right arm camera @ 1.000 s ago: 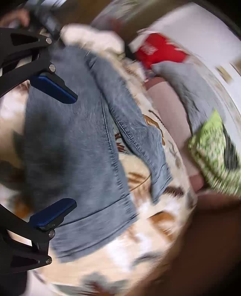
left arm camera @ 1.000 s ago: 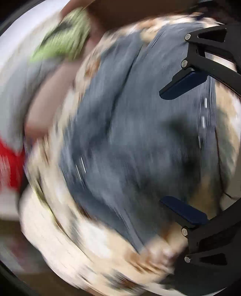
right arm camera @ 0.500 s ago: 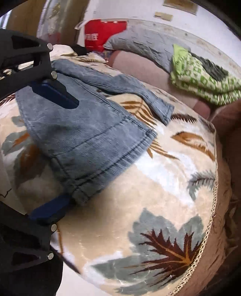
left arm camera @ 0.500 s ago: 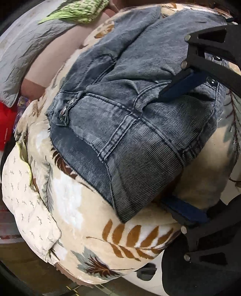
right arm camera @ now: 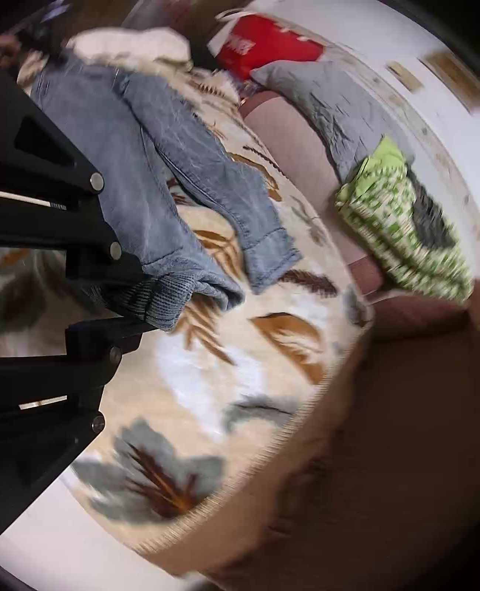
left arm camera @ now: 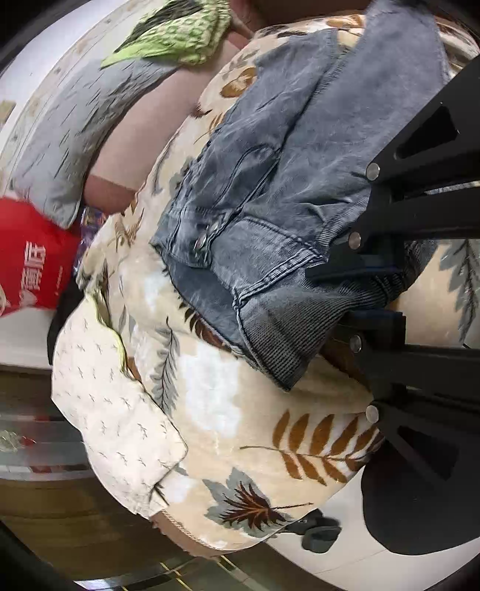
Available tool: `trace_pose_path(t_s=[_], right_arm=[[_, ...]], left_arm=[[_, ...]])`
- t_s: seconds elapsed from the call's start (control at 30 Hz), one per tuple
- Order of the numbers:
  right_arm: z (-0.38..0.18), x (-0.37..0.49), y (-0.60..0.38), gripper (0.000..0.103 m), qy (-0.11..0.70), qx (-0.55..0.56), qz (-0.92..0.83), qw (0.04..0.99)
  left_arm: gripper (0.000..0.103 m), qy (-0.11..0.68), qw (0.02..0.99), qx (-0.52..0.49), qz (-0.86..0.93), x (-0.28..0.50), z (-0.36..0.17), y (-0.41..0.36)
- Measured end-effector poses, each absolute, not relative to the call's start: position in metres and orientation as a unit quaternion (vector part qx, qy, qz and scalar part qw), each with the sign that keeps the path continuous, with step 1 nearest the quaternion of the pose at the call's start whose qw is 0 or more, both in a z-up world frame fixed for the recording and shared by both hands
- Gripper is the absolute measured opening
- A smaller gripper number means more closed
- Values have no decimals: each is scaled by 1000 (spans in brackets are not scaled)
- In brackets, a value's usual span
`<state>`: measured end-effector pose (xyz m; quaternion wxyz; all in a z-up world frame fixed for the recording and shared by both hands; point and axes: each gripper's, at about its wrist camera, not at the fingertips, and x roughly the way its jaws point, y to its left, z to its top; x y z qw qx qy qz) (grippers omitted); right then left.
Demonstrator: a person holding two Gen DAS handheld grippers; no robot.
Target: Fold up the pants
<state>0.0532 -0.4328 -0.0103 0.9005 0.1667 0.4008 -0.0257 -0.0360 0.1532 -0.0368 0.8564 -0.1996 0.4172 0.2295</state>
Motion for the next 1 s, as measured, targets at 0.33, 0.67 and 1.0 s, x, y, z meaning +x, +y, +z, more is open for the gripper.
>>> trace_pose_path(t_s=[0.33, 0.67, 1.0], right_arm=[[-53, 52, -465, 78, 459, 188, -58, 866], [-82, 105, -438, 86, 514, 235, 46, 823], [-53, 175, -443, 87, 483, 157, 6, 861]], left_arm=[[62, 437, 842, -207, 240, -35, -42, 163], [79, 523, 824, -125, 182, 23, -85, 136], [82, 436, 871, -109, 200, 46, -38, 157]])
